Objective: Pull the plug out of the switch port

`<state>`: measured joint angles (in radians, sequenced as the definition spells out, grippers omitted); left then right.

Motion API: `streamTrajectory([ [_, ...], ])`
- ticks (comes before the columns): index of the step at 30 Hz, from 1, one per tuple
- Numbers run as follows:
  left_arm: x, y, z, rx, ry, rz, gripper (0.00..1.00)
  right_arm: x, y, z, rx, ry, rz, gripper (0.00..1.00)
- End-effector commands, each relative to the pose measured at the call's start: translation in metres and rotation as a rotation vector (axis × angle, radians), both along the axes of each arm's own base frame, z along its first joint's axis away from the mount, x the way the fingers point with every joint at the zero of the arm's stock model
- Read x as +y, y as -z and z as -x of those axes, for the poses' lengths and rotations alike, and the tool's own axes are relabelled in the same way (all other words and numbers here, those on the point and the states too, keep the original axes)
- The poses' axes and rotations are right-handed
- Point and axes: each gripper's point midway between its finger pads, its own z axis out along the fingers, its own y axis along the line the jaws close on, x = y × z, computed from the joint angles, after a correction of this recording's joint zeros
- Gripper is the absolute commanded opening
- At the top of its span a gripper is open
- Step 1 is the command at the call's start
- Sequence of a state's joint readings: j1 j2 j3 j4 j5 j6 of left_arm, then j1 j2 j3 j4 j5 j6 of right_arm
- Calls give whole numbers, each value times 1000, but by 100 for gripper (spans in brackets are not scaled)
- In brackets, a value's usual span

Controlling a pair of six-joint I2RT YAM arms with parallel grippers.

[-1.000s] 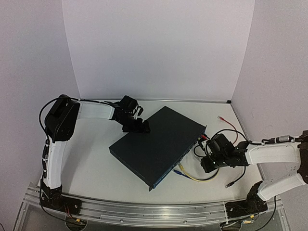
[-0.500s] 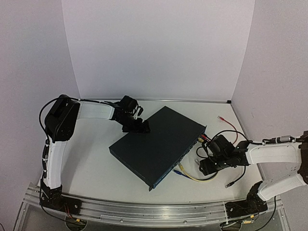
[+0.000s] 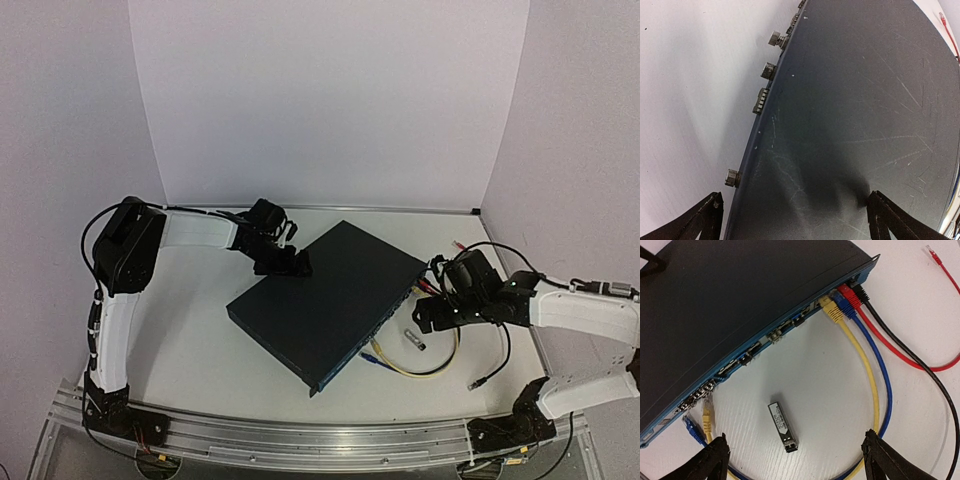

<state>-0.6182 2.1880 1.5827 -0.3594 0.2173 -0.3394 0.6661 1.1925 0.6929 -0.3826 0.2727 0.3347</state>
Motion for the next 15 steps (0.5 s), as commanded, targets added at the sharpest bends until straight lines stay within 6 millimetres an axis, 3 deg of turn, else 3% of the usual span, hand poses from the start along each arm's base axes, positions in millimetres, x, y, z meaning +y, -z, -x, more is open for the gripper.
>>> streamTrajectory([
  [1,50,57,16,112,-44,-239,99,6,-11,-18,32,-53,-74,88],
  [9,28,28,-9,50,-20,-180,100,7,4,-51,57,-143,-51,84],
  [15,13,27,-20,41,7,-143,100,12,25,-73,69,-180,-50,75],
])
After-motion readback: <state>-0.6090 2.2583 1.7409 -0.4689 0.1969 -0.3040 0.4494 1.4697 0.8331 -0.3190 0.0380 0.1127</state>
